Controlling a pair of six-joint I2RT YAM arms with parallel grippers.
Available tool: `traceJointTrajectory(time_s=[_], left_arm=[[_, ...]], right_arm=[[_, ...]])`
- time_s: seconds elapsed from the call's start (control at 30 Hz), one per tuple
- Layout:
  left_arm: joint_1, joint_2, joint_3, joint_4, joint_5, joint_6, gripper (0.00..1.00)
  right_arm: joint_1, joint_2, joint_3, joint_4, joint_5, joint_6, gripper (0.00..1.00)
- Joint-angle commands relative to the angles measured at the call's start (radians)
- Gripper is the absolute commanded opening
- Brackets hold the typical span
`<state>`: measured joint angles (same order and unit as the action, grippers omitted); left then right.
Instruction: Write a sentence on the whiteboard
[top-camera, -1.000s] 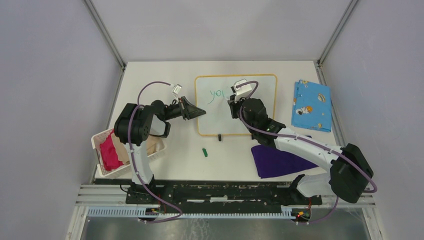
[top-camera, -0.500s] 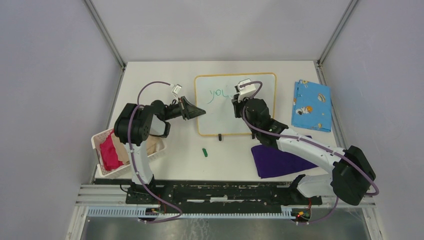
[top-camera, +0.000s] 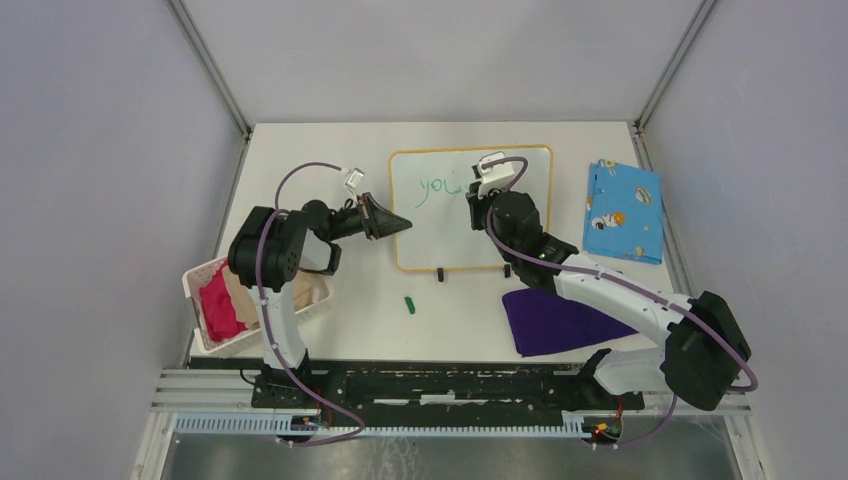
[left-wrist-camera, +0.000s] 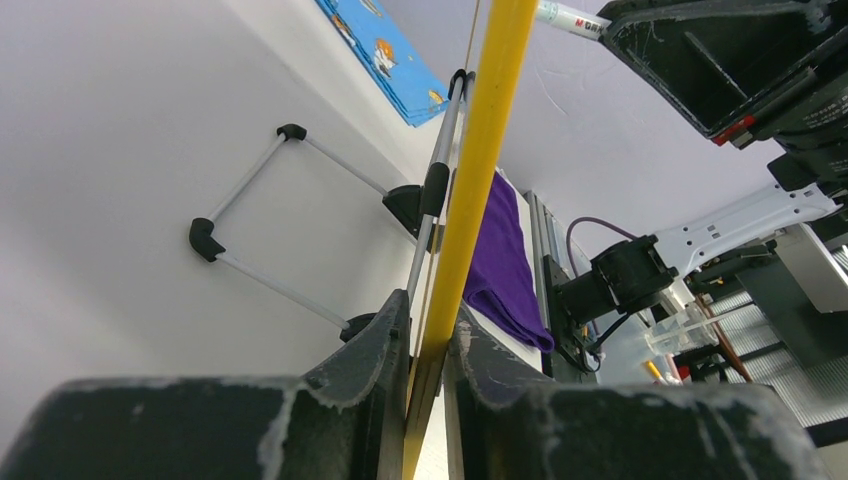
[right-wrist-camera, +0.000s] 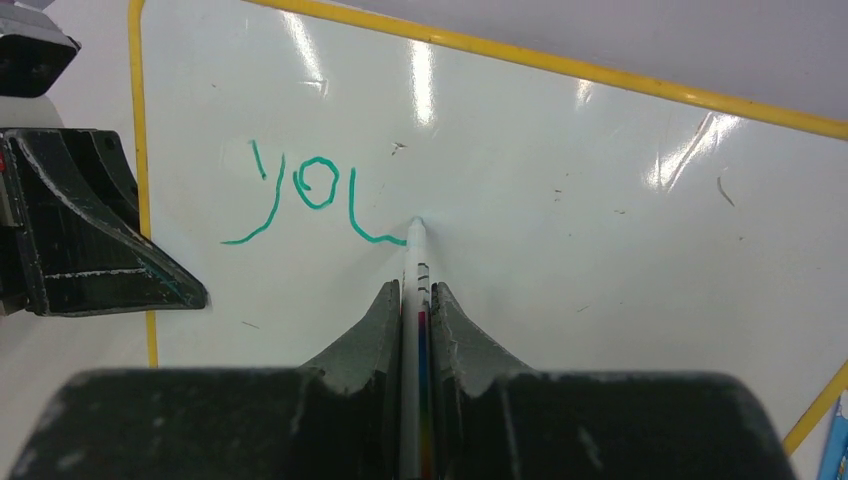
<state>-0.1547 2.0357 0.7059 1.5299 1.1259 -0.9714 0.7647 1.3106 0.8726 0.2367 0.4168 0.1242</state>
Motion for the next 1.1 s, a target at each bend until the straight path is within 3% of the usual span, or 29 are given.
traceJointTrajectory(time_s=[0.0,0.5,0.83,1.07], left_arm=[[-0.006,-0.002,0.015,0.207,0.021,-0.03,0.23],[-0.009,-0.006,0.013,0.208,0.021,-0.03,0.26],[-0.009,-0.013,0.017,0.208,0.019,-0.04,0.37],[-0.009,-0.032,0.021,0.207,0.015,-0.051,0.43]], right_arm=[[-0.006,0.014,0.064,0.013,0.026,-0.013,0.0],[-0.014,0.037,0.109,0.007,0.027,-0.021,0.0],[-0.015,-0.004,0.104,-0.018,-0.015,-0.012,0.0],[-0.015,-0.124,0.048,-0.046,-0.06,0.022,0.0]])
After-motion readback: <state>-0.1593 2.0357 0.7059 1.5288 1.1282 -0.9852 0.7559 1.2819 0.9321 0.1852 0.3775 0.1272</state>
